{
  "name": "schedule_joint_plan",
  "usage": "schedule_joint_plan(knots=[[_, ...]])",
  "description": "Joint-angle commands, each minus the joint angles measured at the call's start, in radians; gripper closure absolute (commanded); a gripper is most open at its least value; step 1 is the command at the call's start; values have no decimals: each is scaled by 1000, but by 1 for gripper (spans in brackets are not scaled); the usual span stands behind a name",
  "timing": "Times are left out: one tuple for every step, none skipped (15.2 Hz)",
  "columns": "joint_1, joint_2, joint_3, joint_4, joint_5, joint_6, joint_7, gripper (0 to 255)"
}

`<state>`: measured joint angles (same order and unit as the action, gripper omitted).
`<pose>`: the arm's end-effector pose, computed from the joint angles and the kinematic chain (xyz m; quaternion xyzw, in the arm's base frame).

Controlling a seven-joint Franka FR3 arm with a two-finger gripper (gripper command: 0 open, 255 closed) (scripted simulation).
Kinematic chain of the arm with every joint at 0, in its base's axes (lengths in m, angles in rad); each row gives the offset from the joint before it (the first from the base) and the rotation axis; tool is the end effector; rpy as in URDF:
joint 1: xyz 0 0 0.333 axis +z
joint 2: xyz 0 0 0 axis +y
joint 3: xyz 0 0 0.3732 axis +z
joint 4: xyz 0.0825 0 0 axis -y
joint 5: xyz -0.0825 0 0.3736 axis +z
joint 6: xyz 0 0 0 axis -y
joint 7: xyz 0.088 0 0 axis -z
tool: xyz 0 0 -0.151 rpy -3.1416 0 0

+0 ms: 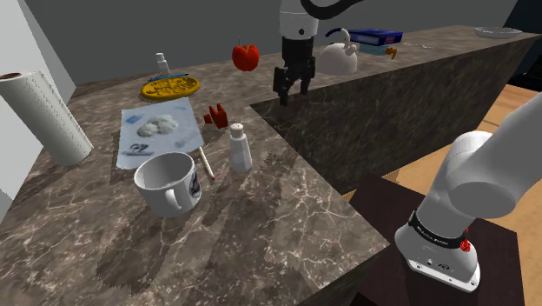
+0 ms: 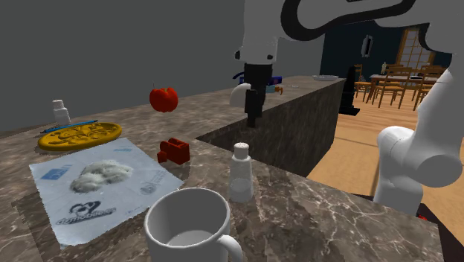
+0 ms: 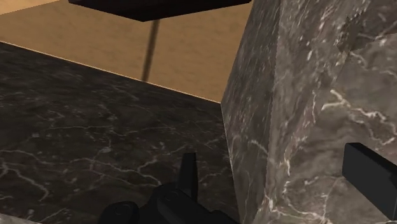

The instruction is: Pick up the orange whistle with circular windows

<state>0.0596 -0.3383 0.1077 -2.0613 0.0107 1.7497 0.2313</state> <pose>0.4210 0.0791 0.5878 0.9992 -0.0357 0.0147 0.0099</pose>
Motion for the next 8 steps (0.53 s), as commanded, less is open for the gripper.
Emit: schedule_joint_plan(knots=[[5,74,21,65,1,7,39,0],[7,112,29,101,-1,9,56,0],[10,150,37,138,-4,9,73,0],[13,189,45,176,-7,9,90,0],[16,228,52,216,-11,7,107,0],[20,268,59,258,-16,4,124,0],[24,308,65,302,-21,-1,141,0],[28,349,71,348,-27,-7,157,0]])
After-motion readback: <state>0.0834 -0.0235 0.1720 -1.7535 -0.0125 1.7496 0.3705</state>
